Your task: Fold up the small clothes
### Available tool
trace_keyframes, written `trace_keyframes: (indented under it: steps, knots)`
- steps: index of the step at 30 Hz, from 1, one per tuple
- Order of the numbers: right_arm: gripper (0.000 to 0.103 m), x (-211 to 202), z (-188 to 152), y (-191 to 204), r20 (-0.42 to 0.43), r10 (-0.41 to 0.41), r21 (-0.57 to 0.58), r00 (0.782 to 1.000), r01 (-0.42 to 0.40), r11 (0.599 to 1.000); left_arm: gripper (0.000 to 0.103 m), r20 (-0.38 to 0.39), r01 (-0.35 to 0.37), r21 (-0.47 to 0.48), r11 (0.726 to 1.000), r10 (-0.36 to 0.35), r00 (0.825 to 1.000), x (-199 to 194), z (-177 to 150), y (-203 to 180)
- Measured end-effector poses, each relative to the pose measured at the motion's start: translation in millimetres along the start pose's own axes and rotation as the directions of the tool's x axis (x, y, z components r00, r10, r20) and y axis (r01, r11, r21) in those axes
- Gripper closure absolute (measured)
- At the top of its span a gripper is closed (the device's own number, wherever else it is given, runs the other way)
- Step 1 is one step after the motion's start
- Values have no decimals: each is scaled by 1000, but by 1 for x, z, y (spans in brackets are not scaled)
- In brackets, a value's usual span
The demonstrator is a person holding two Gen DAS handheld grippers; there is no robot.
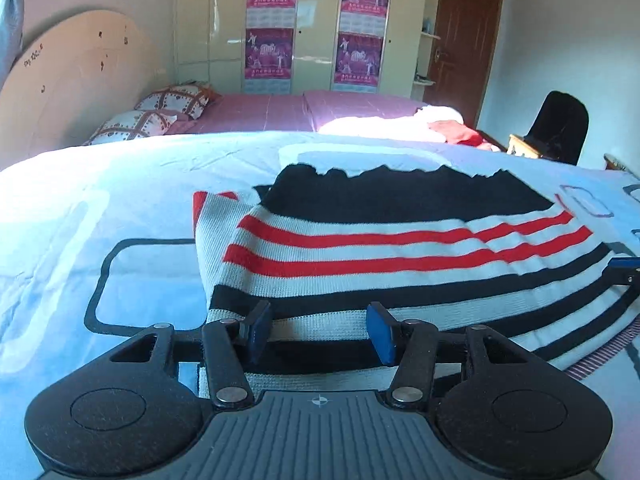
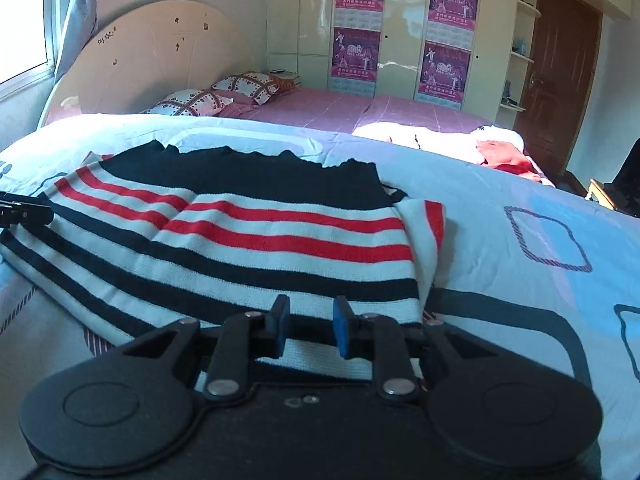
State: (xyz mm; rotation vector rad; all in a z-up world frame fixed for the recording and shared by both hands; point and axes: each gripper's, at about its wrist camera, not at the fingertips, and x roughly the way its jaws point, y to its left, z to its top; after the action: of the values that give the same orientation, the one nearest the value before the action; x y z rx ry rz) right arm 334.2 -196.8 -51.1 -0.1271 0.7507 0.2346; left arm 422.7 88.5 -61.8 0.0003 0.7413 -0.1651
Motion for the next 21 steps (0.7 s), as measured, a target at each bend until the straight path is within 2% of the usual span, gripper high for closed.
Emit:
trace_keyframes:
  steps: [3, 7, 12, 21]
  knots:
    - [78, 3, -9, -9, -1, -2, 2, 1000, 2, 1000, 44, -21, 18, -16, 1000, -18, 1000, 7, -1, 8]
    - [76, 4, -9, -9, -5, -2, -1, 1000, 2, 1000, 41, -32, 6, 17, 1000, -5, 999, 9, -2, 3]
    - [74, 7, -11, -11, -2, -1, 32, 1000, 1, 999, 39, -29, 7, -6, 1000, -8, 1000, 11, -4, 5]
    - [73, 6, -8, -7, -24, -20, -47, 1000, 19, 999, 37, -37, 4, 30, 1000, -3, 999, 11, -5, 5]
